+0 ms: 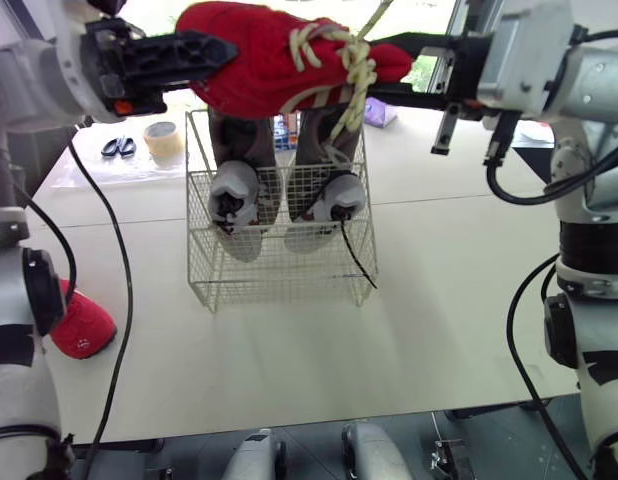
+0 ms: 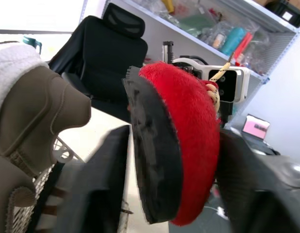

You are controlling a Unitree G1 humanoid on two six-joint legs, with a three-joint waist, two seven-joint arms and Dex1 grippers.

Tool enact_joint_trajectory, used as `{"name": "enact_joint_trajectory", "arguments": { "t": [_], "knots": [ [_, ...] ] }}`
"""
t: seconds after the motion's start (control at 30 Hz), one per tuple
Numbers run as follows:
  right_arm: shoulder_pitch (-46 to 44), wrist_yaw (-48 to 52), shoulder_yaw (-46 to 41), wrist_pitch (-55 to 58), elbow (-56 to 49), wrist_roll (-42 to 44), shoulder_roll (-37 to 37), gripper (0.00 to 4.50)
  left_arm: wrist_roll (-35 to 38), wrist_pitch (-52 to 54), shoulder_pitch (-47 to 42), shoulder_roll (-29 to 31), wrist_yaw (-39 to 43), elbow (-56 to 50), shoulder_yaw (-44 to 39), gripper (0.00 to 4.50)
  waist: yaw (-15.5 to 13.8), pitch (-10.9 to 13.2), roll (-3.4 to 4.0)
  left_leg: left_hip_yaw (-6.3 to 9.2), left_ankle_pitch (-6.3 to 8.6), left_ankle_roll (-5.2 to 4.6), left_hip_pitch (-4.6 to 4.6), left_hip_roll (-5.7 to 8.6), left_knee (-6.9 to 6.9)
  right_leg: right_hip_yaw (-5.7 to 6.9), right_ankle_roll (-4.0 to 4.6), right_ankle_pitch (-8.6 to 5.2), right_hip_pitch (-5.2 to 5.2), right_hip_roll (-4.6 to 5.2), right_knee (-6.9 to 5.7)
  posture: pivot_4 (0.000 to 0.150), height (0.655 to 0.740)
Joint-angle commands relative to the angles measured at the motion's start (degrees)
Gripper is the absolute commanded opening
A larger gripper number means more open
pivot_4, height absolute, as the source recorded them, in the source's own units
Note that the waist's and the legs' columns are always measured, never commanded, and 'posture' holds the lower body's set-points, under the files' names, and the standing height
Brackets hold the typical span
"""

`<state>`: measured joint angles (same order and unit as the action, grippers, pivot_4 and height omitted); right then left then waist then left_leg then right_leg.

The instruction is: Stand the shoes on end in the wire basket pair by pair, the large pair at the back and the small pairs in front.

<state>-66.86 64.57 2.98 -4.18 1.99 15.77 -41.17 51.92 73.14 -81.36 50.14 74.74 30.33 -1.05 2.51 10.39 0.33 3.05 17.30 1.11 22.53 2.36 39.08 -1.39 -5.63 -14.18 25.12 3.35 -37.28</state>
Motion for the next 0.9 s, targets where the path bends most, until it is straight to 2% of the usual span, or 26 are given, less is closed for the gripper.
{"name": "enact_joint_trajectory", "arguments": {
  "t": [0.03, 0.07, 0.17, 0.27, 0.37, 0.43, 0.5, 0.57, 0.63, 0.7, 0.9],
  "knots": [
    [-0.65, -0.41, -1.26, -0.61, -1.87, 0.09, 0.00, 0.79, -0.40, 0.61, -1.18, 0.40, 1.24, -0.74, -2.32, 0.44, 0.00, 0.01, -0.02, 0.00, 0.00, 0.00, 0.00, 0.00, 0.00, 0.00, 0.00, 0.00, 0.00, 0.00, 0.00, 0.150, 0.7400],
    [-0.61, -0.51, -1.28, -0.49, -1.87, 0.04, -0.01, 0.79, -0.52, 0.87, -1.17, 0.18, 0.86, -0.62, -2.78, 0.24, 0.00, 0.01, -0.02, 0.00, 0.00, 0.00, 0.01, 0.00, 0.00, 0.00, 0.00, 0.00, 0.01, 0.00, 0.00, 0.150, 0.7400],
    [-0.22, -1.37, -1.53, 0.01, -1.85, -0.43, -0.15, 0.79, -0.53, 1.44, -0.90, -0.60, -1.15, -0.13, -5.13, 0.24, -0.01, 0.01, -0.02, 0.00, 0.00, 0.00, 0.02, 0.00, 0.00, 0.00, 0.00, 0.00, 0.02, 0.01, 0.00, 0.150, 0.7400],
    [1.73, -2.86, -3.68, 8.63, -3.10, 3.21, -1.25, 1.79, 0.84, 2.42, -0.20, -1.23, -4.56, 0.88, -10.13, 0.24, -0.06, 0.01, -0.03, 0.01, 0.00, 0.00, 0.02, 0.00, 0.01, 0.00, 0.00, 0.00, 0.02, 0.04, -0.02, 0.150, 0.7400],
    [6.59, -8.86, -9.89, 19.67, -4.54, 8.56, -1.86, 3.21, 3.40, 3.94, 1.82, -2.13, -10.16, 0.71, -17.87, 0.24, -0.17, -0.01, -0.06, 0.02, 0.00, 0.00, 0.03, 0.00, 0.02, 0.01, 0.00, 0.00, 0.02, 0.11, -0.03, 0.150, 0.7400],
    [10.06, -15.04, -15.15, 27.55, -6.98, 14.95, 0.44, 4.33, 5.97, 4.87, 3.23, -3.94, -15.10, -0.35, -23.67, 0.24, -0.28, 0.00, -0.12, 0.03, 0.00, 0.00, 0.09, 0.00, 0.05, 0.01, 0.00, 0.00, 0.05, 0.20, -0.05, 0.150, 0.7400],
    [13.16, -25.42, -21.26, 37.79, -11.01, 30.43, 7.57, 4.43, 9.81, 4.59, 4.87, -7.75, -21.58, -2.70, -30.18, 0.24, -0.45, -0.01, -0.14, 0.04, 0.00, 0.01, 0.12, 0.00, 0.06, 0.01, 0.00, 0.00, 0.10, 0.25, -0.11, 0.150, 0.7400],
    [14.88, -34.85, -24.04, 42.31, -14.25, 42.79, 16.34, 4.43, 13.23, 2.80, 6.68, -12.79, -27.70, -6.35, -35.05, 0.24, -0.38, -0.04, -0.12, 0.10, -0.05, 0.08, 0.15, -0.02, 0.08, -0.02, 0.01, 0.01, 0.14, 0.27, -0.17, 0.150, 0.7400],
    [15.13, -43.03, -24.37, 42.42, -15.88, 49.12, 25.08, 4.43, 16.56, 0.41, 8.40, -18.37, -33.47, -10.28, -38.49, 0.24, -0.26, -0.04, -0.12, 0.11, -0.11, 0.20, 0.13, -0.04, 0.07, -0.04, 0.01, 0.01, 0.22, 0.29, -0.32, 0.150, 0.7400],
    [14.66, -47.83, -22.42, 41.23, -16.35, 50.45, 32.11, 4.43, 20.50, -2.80, 9.74, -24.57, -39.81, -13.31, -41.18, 0.24, -0.20, -0.04, -0.12, 0.11, -0.16, 0.28, 0.13, -0.03, 0.07, -0.06, 0.02, 0.02, 0.29, 0.29, -0.47, 0.150, 0.7400],
    [11.09, -52.03, -20.31, 37.68, -14.60, 51.56, 38.91, 4.43, 29.12, -8.59, 13.72, -33.97, -50.18, -20.10, -40.93, 0.24, -0.07, -0.04, -0.13, 0.10, -0.17, 0.30, 0.23, 0.04, 0.06, -0.06, 0.02, 0.03, 0.41, 0.31, -0.68, 0.150, 0.7400]
  ]
}}
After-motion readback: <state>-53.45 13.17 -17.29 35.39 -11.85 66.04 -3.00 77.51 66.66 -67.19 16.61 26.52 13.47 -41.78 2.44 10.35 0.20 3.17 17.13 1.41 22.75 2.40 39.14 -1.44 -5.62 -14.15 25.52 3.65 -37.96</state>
